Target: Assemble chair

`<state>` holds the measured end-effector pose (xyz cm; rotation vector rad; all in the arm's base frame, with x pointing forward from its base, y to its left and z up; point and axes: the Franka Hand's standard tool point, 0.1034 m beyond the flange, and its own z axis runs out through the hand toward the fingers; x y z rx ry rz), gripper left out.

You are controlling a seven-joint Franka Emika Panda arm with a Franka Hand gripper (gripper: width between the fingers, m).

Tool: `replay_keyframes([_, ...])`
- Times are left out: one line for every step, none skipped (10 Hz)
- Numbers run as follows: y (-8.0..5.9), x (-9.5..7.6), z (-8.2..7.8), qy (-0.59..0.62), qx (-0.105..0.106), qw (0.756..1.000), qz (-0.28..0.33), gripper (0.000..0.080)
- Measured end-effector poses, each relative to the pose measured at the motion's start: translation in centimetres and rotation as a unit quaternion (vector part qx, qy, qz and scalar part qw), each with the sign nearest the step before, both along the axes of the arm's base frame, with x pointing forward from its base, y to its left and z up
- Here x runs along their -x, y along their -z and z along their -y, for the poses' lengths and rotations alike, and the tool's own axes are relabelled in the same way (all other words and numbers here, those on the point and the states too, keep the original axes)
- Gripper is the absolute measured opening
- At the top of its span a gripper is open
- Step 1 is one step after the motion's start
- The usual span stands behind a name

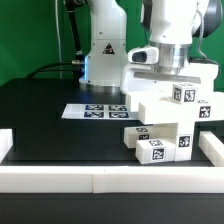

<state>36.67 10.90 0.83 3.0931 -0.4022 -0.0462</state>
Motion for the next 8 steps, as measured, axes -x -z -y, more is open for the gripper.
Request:
replay_keyframes([0.12,0.16,0.0,-0.001,0.001,1.0,-0.002,0.0649])
replay_keyframes([0.15,0.19,0.0,-0.001,0.001,1.0,-0.002,0.0649])
replay_keyframes([0.16,0.19,0.01,-0.001,0.001,1.0,-0.002,0.0649])
replay_keyframes([0.15,0.17,0.02,-0.002,0.001,1.0,-0.002,0.0649])
replay_keyframes([0.14,0.13,0.05,-0.001,0.001,1.0,-0.002,0.052])
replay_keyframes([0.16,0.14,0.08,-0.001,0.001,1.0,-0.002,0.0382])
replay_keyframes([0.19,0.16,0.1,-0.001,0.002,1.0,-0.002,0.0382])
replay_keyframes([0.2,0.16,0.16,-0.001,0.002,1.0,-0.003,0.028])
